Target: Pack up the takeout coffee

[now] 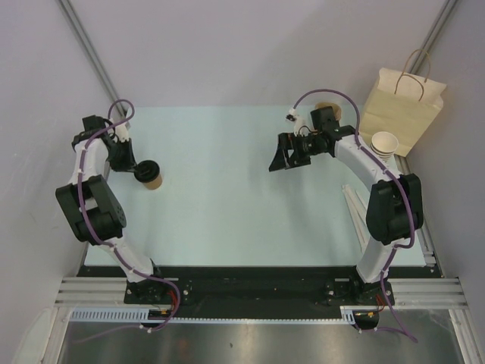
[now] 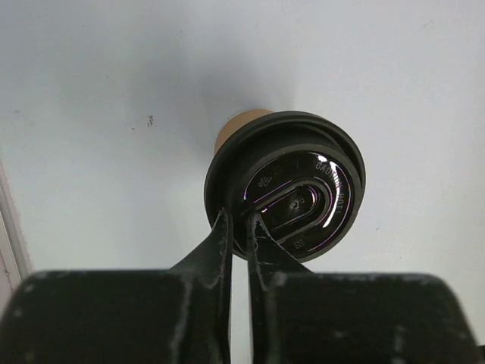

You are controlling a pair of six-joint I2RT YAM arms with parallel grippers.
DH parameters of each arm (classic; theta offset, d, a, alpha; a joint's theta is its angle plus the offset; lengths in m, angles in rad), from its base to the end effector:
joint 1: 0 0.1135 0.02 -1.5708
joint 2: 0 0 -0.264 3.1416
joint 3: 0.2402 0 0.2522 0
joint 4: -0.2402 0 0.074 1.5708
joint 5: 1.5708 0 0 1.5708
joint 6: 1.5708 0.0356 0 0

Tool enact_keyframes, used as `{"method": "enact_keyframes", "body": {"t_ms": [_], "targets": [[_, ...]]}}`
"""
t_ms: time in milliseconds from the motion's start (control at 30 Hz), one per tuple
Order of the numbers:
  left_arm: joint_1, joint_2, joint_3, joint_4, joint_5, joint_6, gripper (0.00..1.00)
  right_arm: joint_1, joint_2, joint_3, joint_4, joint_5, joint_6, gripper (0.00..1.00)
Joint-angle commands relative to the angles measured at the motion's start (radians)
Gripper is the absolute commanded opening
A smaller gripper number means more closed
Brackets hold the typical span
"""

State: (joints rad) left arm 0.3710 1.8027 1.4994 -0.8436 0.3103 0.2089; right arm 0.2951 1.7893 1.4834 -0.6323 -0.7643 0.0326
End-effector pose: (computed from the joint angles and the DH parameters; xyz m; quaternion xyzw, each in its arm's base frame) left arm 0.3551 0.1265 0.2562 -0.0458 0.9653 -0.0853 0.2424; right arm 0.3639 0.1364 0.2743 -0.2304 0.8591 0.3967 0.2269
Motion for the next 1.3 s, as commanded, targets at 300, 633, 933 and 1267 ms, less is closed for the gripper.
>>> {"method": "enact_keyframes", "body": {"t_ms": [300, 633, 933, 1267], "targets": [[0.000, -0.072, 0.028, -0.035, 0.023, -0.026, 0.49, -0.039, -0.057, 0.069, -0.012, 0.006, -0.031, 1.00], [-0.009, -0.173, 0.231, -0.060, 0.052, -0.011, 0.77, -0.184, -0.091, 0.245, -0.167, 0.029, -0.114, 1.00], [-0.263, -0.354, 0.134, 0.090, 0.041, 0.006, 0.91, -0.337, -0.182, 0.215, -0.239, 0.287, -0.172, 0.98], [-0.494, -0.355, 0.105, 0.156, 0.032, -0.083, 0.91, -0.223, 0.097, 0.374, 0.085, 0.603, -0.197, 0.61]]}}
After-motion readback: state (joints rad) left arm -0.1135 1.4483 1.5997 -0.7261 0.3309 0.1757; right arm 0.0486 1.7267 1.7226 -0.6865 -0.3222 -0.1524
